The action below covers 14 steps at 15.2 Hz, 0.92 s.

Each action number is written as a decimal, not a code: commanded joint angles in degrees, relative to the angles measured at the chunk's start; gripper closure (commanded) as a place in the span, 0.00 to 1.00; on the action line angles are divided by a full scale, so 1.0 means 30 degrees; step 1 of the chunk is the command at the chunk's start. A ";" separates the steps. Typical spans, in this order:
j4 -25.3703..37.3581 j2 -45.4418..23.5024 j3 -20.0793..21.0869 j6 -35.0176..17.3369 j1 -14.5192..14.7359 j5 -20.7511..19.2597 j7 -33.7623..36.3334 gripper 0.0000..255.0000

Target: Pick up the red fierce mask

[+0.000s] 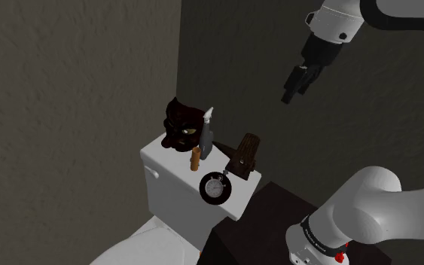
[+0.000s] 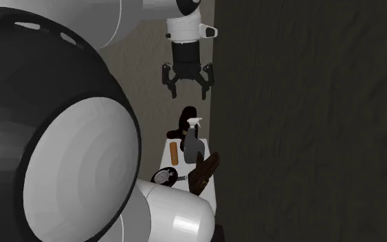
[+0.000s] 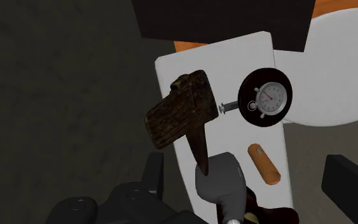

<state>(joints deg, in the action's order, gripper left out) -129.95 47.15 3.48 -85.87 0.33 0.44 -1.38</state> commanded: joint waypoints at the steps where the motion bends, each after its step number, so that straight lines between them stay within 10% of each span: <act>1: 0.0000 0.0000 0.0000 0.0000 0.0000 0.0000 0.0000 0.00; 14: 0.1668 -0.8082 -0.1015 -0.6268 0.1350 0.1808 -0.3391 0.00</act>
<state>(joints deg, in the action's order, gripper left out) -125.61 25.10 0.80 -103.18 4.12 5.37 -10.37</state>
